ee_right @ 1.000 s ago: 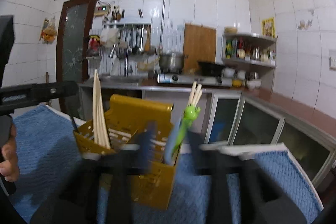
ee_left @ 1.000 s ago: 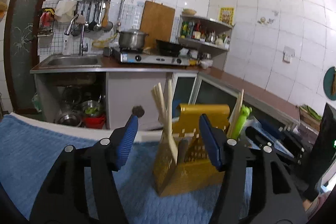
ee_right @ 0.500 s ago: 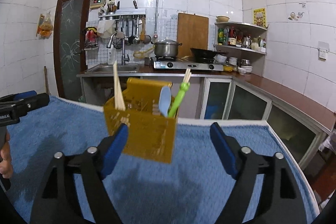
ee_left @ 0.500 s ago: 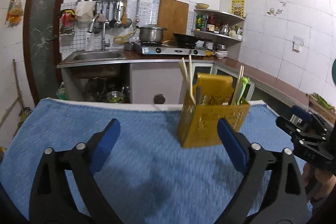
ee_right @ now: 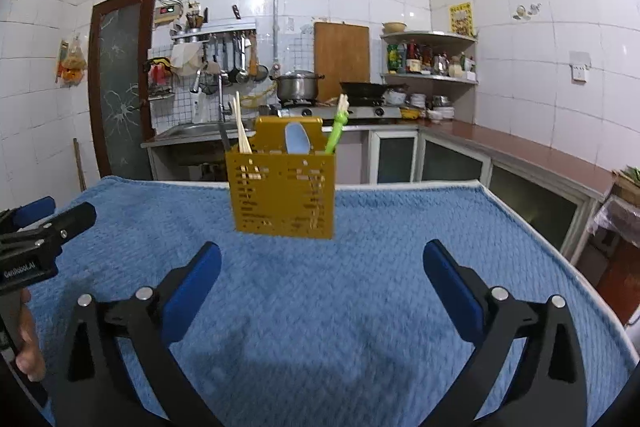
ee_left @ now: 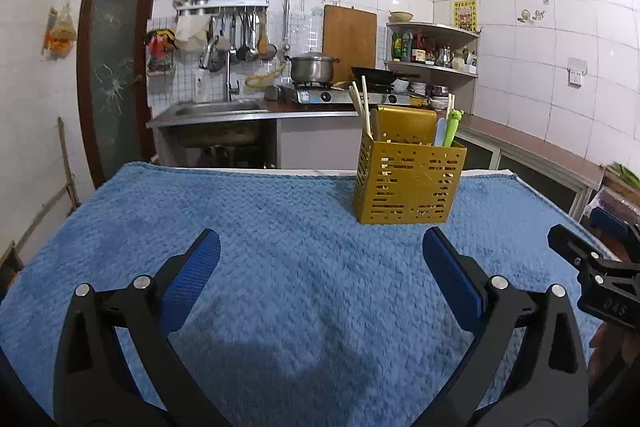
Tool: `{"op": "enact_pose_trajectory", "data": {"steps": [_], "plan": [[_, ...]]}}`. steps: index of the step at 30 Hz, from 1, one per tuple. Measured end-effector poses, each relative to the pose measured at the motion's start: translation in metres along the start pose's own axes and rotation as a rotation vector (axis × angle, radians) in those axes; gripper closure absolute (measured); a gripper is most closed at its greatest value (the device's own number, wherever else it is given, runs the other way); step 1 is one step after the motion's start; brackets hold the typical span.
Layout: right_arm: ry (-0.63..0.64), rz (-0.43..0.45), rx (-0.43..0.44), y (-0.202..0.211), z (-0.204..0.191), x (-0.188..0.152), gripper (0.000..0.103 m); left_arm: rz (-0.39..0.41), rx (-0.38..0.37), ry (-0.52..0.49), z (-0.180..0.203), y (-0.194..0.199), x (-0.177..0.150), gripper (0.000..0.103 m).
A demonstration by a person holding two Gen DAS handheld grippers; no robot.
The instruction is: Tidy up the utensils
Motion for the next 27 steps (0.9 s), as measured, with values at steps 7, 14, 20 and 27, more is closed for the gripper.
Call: {"op": "enact_pose_trajectory", "data": {"steps": [7, 14, 20, 27], "plan": [[-0.016, -0.012, -0.004, -0.003, 0.004, -0.021, 0.004, 0.036, 0.027, -0.034, 0.006, 0.004, -0.016, 0.005], [0.001, 0.031, -0.009, 0.002, 0.001, -0.023, 0.004, 0.007, 0.049, -0.026, 0.001, -0.005, -0.029, 0.005], [-0.009, 0.047, -0.013, 0.007, 0.003, -0.021, 0.004, 0.033, 0.063, -0.044, 0.004, 0.0, -0.028, 0.005], [-0.012, 0.043, -0.014, 0.007, 0.003, -0.02, 0.004, 0.052, 0.06, -0.056, 0.007, 0.002, -0.027, 0.005]]}}
Point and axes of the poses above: each gripper's, at about its wrist camera, not at the fingertips, and y roughly against the way its jaws point, z to its right, x to its top, the point moved 5 cm from there along -y, roughly the way its jaws point, and after that the axes turned 3 degrees about z, right-handed, at the moved point
